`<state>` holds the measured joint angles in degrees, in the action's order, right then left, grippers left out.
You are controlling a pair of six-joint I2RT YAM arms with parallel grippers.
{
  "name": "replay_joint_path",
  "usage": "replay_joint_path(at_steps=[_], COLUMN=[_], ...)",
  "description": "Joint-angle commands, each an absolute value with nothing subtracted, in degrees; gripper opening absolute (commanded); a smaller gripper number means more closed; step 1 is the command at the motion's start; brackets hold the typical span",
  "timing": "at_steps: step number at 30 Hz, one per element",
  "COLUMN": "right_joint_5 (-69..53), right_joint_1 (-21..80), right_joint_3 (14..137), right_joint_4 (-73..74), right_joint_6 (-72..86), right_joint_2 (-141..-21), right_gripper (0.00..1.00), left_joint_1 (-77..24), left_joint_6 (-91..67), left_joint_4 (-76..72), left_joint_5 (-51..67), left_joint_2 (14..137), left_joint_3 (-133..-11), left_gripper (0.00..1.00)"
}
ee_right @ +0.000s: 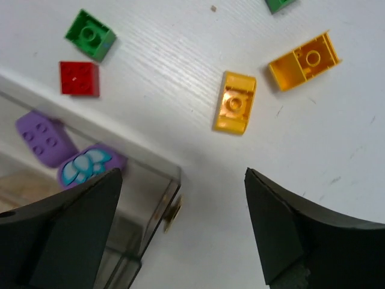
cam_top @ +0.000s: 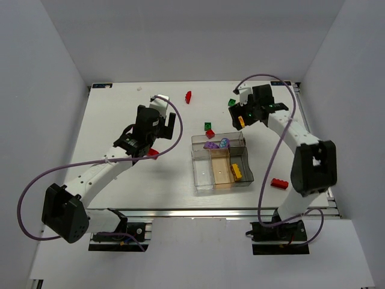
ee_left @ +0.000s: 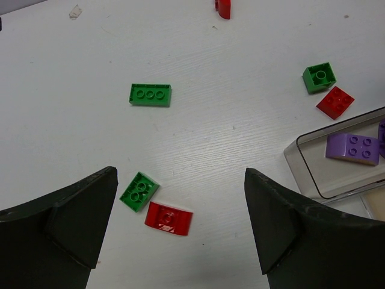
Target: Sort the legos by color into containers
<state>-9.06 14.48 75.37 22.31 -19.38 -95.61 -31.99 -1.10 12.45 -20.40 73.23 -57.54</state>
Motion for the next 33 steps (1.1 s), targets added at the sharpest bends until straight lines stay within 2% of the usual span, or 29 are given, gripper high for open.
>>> replay_joint_path(at_steps=[1,5,9,11,15,20,22,26,31,33], right_joint_5=[-7.3,-5.5,-3.0,-1.2,2.4,1.3,1.0,0.6,-2.8,-3.8], right_joint_1=[14.4,14.4,14.3,14.0,14.0,13.4,13.4,12.7,11.4,11.1], right_joint_3=[81.2,88.0,91.1,92.2,94.0,98.7,99.8,100.3,99.8,99.2], right_joint_4=[23.8,25.0,24.9,24.1,22.9,24.5,25.7,26.1,26.9,27.2], right_joint_6=[-12.8,-12.2,-12.2,-12.7,-13.4,-13.3,-12.9,-12.5,-11.9,-12.0], right_joint_2=[-103.1,-110.2,-115.2,-116.6,-120.4,-124.4,-125.9,-126.6,-126.6,-126.2], right_gripper=[0.89,0.88,0.76,0.74,0.74,0.72,0.69,0.52,0.43,0.32], left_joint_1=[-32.1,-32.1,-32.1,-32.1,-32.1,-32.1,-32.1,-32.1,-32.1,-32.1], left_joint_6=[-0.6,-0.4,-0.3,-0.2,-0.2,-0.2,-0.2,-0.2,-0.2,-0.2], left_joint_4=[12.7,13.0,12.7,12.8,12.8,12.7,12.8,12.7,12.7,12.7], left_joint_5=[-20.8,-21.5,-21.7,-21.5,-21.4,-21.1,-21.2,-21.3,-21.2,-21.3], left_joint_2=[72.0,72.2,72.3,72.2,72.1,71.8,71.7,71.6,71.7,71.7], left_joint_3=[-58.3,-58.3,-58.2,-58.3,-58.3,-58.3,-58.3,-58.2,-58.2,-58.2], left_gripper=[0.96,0.96,0.96,0.96,0.96,0.96,0.96,0.96,0.96,0.96])
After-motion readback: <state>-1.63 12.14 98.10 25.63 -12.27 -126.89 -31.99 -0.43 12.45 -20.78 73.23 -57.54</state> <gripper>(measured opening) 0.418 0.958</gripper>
